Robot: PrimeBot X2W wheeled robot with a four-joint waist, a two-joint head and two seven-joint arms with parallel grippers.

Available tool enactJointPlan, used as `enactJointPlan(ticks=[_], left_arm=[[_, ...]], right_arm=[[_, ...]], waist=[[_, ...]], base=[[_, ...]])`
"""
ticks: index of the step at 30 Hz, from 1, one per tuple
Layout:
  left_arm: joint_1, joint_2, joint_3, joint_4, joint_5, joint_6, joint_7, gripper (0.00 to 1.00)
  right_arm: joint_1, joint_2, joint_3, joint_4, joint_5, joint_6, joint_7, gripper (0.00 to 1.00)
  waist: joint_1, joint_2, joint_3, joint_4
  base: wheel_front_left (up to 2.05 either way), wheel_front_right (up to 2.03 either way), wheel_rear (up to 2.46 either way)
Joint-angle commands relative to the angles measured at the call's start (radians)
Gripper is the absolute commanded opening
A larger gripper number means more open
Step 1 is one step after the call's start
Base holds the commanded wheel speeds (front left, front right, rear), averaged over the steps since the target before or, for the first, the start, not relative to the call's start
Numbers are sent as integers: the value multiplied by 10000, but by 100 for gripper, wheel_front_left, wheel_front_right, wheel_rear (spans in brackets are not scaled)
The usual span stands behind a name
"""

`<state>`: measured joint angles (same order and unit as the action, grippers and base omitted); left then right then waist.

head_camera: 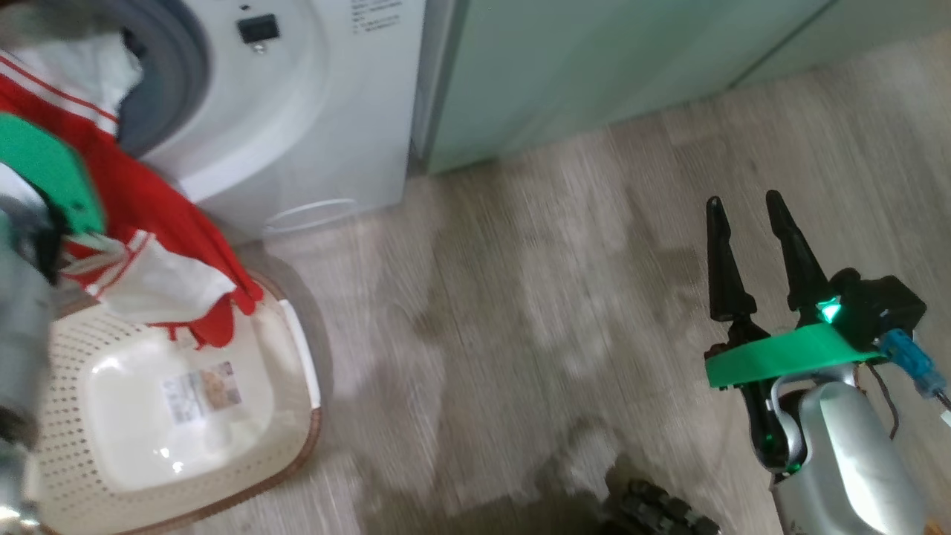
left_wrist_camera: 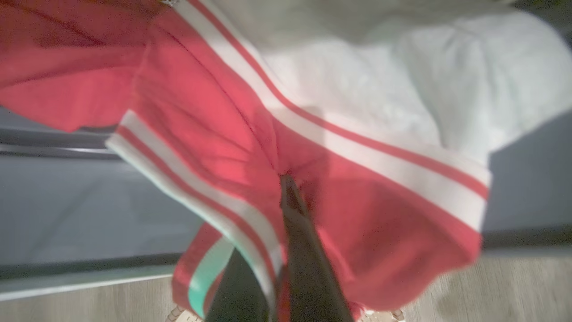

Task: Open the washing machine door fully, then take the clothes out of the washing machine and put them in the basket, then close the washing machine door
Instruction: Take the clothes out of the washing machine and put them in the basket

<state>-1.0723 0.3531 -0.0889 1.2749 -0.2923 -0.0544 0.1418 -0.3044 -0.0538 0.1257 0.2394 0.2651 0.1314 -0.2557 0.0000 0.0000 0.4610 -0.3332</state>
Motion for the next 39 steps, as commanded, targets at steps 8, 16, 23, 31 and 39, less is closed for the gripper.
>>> enactJointPlan(ticks=[8,16,23,31,39], left_arm=[[1537,-789,-511,-102,161,-504,-1650,0],[3248,-1347,-983,0,128,-703,-1982,0],[4405,-1477,-1103,88,-176,-747,-1346,0],[4568,-1369,-970,94,-754,-759,-648,0],[3954,-1090,-718,91,-1160,-761,-954,0]], right_arm=[[738,-178,44,-137,-84,-7,-61,100],[1144,-333,80,-45,-55,-7,-61,100],[1159,-406,207,-49,-15,-7,-61,100],[939,-444,184,-199,6,-7,-61,100],[522,-350,158,-320,8,-7,-61,100]], waist=[[0,0,-1475,1049],[0,0,-2216,1664],[0,0,-2260,1767],[0,0,-1529,1504],[0,0,-434,1002]], base=[[0,0,0],[0,0,0],[0,0,0],[0,0,0],[0,0,0]])
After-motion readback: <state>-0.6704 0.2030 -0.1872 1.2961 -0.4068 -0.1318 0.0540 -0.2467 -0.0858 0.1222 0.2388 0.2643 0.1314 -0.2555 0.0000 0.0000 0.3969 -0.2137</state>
